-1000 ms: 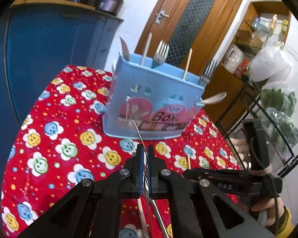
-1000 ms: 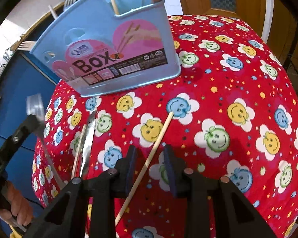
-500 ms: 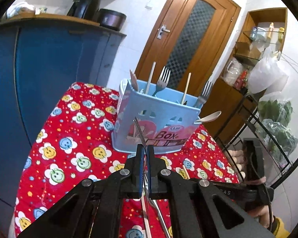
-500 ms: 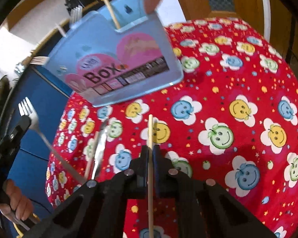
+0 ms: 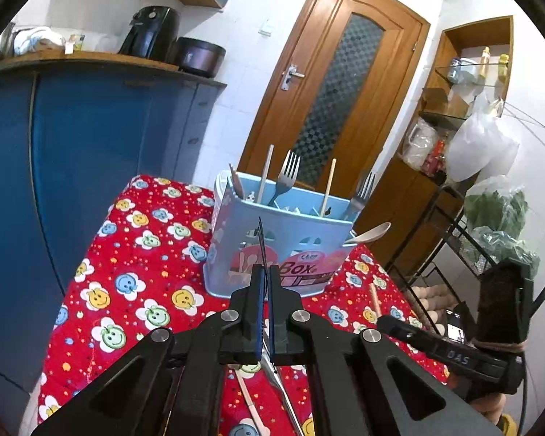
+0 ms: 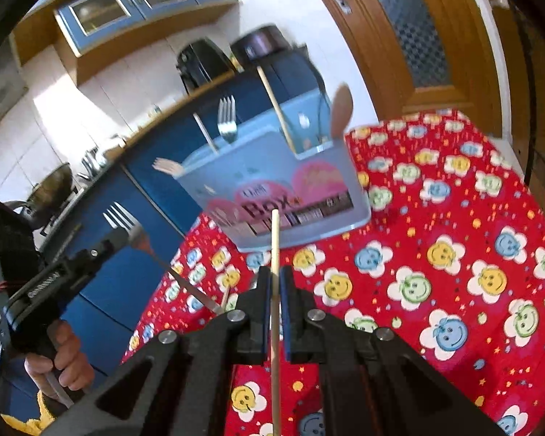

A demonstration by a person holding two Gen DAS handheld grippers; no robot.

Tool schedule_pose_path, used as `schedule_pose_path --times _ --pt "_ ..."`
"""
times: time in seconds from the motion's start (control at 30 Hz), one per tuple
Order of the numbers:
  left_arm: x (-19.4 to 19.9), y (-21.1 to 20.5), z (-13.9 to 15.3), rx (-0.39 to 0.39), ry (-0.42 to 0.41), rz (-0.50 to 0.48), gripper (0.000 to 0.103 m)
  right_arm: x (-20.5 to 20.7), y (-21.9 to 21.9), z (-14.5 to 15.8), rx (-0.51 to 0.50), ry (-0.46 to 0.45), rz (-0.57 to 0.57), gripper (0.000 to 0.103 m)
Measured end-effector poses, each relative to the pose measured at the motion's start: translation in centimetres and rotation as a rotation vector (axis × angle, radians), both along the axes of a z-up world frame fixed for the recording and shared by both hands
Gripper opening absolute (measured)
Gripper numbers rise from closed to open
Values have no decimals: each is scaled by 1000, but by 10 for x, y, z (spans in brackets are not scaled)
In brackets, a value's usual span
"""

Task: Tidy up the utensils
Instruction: 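Lift the held fork and chopstick toward the blue box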

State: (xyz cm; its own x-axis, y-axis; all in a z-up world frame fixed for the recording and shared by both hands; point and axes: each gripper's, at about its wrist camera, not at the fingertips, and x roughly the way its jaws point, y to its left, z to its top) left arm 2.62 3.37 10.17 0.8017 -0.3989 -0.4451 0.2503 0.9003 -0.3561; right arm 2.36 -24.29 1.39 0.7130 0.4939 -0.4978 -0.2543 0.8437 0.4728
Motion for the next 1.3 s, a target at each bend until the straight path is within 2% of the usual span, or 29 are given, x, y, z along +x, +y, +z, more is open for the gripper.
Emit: schedule_pose_path --times 0.37,0.47,0.6,0.83,1.13,1.3 --pt "-13 -1 21 12 -65 -6 0 -16 -8 24 27 -140 -34 6" --pt "-14 -4 26 36 -77 -11 0 -18 -9 28 21 -162 -44 6" --pt "-9 -7 21 44 -44 -14 0 -19 -10 28 29 -166 -42 6" --pt "6 -10 -2 40 63 -39 1 -22 -15 27 40 -158 -46 6" --pt "21 -31 -33 113 156 -85 2 -20 -20 22 56 -145 -53 6" --pt "31 -48 -51 190 202 -110 4 -19 -24 20 69 -144 -51 6"
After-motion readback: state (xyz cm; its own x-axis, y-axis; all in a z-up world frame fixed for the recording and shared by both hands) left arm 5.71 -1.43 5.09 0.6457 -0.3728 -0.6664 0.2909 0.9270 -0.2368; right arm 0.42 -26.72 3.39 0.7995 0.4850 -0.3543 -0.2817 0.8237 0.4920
